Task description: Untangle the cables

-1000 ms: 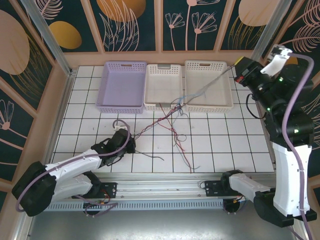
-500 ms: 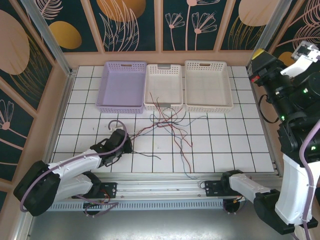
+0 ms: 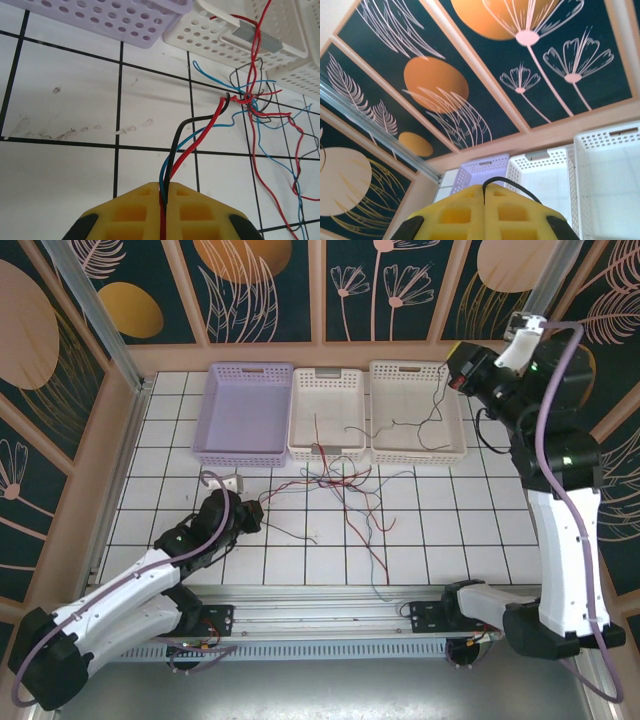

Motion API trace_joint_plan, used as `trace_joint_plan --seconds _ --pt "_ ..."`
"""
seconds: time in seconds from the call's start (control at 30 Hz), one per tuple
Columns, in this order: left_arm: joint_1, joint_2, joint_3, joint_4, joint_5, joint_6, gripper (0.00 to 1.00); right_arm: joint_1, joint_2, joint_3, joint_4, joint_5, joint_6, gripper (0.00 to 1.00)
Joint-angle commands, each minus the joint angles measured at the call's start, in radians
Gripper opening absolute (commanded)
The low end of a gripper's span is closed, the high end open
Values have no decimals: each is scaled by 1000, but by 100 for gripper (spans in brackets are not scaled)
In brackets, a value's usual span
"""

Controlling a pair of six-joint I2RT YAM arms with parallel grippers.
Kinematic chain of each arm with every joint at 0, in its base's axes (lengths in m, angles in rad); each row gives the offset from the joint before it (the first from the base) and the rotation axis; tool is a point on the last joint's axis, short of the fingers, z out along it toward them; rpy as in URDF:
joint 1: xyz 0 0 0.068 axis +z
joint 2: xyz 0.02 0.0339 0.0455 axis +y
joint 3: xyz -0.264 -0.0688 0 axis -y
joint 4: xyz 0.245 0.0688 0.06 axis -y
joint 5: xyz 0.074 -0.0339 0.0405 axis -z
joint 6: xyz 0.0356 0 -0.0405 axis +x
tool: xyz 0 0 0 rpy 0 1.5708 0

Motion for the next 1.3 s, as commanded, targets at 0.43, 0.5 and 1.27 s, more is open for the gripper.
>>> trace_joint_plan --seconds 0.43,0.5,1.27 --pt "5 -136 -89 21 91 -7 0 -5 257 105 183 -213 27 0" --pt "4 -144 -97 27 95 -9 0 -3 289 135 191 -224 35 0" --pt "4 -145 -119 64 119 -19 0 163 775 222 260 -225 -15 0"
